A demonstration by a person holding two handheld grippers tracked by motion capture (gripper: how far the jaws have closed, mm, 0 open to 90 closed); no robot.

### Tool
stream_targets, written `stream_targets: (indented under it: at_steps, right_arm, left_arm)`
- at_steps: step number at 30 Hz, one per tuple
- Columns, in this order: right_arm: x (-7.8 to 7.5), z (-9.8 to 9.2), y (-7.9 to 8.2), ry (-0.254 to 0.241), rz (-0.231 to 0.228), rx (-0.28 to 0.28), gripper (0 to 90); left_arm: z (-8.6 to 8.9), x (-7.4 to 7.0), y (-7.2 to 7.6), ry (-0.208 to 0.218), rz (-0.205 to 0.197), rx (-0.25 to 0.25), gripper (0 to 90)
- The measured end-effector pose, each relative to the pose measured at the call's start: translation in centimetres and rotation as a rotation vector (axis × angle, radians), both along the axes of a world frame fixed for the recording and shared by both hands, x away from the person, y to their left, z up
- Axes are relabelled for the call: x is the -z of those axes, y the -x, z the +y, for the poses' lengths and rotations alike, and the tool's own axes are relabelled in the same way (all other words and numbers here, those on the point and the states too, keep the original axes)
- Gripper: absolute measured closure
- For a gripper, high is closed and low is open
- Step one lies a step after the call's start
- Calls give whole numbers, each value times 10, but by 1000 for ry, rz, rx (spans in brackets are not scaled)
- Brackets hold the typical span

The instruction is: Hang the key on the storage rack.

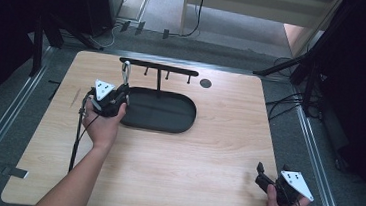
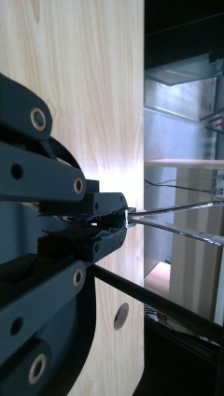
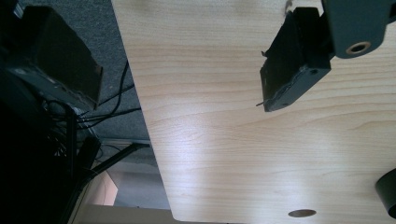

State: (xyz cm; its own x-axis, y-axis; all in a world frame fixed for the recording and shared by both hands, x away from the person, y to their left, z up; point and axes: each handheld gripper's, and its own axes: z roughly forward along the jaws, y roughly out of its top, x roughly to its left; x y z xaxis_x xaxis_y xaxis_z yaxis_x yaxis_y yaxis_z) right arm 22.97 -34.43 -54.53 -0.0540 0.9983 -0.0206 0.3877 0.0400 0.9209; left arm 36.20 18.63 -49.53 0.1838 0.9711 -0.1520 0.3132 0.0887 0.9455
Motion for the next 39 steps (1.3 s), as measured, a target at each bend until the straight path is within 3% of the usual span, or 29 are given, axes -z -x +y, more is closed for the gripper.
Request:
stream_targets:
  at_steps: [15,19,20,21,22,26,27,28,30,33,36,39]
  right_arm:
    - [0,0,0,4,1,-4,132]
    - [0,0,0,3,1,-4,132]
    - [0,0,0,3,2,-5,132]
    - [0,0,0,3,2,-5,132]
    - [0,0,0,3,2,-6,132]
    - [0,0,0,-2,4,-8,132]
    - [0,0,0,-2,4,-8,132]
    - [0,0,0,-2,4,-8,132]
    - [0,0,0,0,3,-7,132]
    - [0,0,0,1,3,-8,132]
    - [0,0,0,3,5,-9,132]
    - [0,0,0,11,5,-12,132]
  left_arm:
    - [1,7,-8,36,49,6,829]
    - [0,6,-8,35,53,10,826]
    - [-1,6,-8,4,49,17,822]
    - [-1,6,-8,4,49,17,817]
    - [-1,6,-8,-37,42,17,794]
    - [-1,6,-8,-41,31,21,627]
    - [-2,5,-7,-47,24,22,627]
    - [-1,4,-7,-39,54,25,518]
    - [-1,3,-7,-43,65,22,385]
    - [1,0,-4,-63,88,1,263]
    - [6,-2,-1,-56,96,-18,156]
    - [17,-6,6,-21,97,-20,131]
